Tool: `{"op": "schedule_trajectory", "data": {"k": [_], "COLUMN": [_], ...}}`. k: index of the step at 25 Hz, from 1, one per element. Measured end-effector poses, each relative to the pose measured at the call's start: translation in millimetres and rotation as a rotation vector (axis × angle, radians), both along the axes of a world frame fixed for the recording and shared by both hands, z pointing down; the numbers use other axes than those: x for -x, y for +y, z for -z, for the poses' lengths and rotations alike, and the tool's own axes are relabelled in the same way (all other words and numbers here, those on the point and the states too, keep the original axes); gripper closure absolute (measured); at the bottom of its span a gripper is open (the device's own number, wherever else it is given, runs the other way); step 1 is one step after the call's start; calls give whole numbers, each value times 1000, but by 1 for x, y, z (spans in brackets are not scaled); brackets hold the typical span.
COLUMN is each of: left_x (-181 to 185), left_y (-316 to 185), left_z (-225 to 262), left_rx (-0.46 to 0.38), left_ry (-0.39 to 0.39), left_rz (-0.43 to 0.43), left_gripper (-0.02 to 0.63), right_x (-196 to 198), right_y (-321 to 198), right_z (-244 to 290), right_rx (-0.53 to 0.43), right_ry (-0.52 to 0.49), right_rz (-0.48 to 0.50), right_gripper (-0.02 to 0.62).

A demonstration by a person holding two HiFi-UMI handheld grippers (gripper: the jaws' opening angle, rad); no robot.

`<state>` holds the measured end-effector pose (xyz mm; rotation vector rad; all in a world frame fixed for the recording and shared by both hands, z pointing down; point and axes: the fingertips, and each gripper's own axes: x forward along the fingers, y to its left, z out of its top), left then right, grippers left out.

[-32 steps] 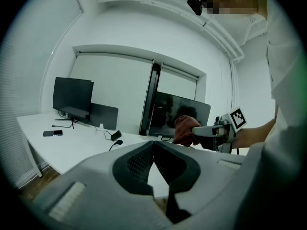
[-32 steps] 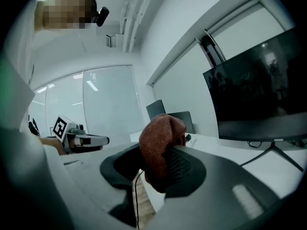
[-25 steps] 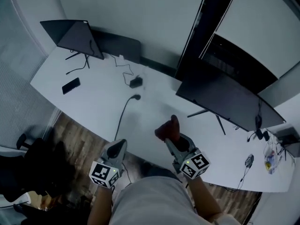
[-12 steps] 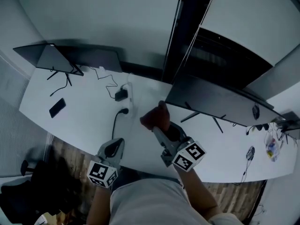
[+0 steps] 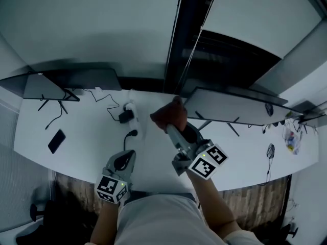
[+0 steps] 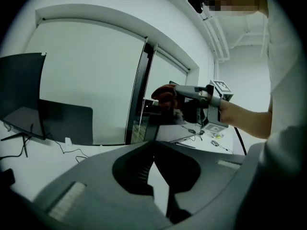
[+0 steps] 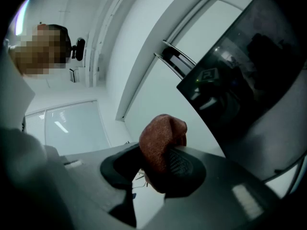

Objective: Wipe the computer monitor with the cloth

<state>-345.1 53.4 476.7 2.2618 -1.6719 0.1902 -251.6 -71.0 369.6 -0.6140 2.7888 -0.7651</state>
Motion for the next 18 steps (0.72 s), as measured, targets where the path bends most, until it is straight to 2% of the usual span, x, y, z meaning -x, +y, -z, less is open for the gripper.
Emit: {"op": "schedule_trajectory", "data": {"k": [7,12,18], "left_x": [22,31,35], "left_y": [-11,-17,-23], "left_z": [0,0,0], "left_rx": [-5,-8,-7], "left_ry": [10,11,15], "left_rz": [-109,-155,-179], "left_gripper": [597,597,597], "right_x": [3,-1,-8], "right_y": [-25,-39,-57], "right_z": [34,50,59], "right_rx": [14,37,120], "right_ry": [-103,-173,-320], "right_rz": [-141,-193,-232], "right_gripper": [465,465,466]}}
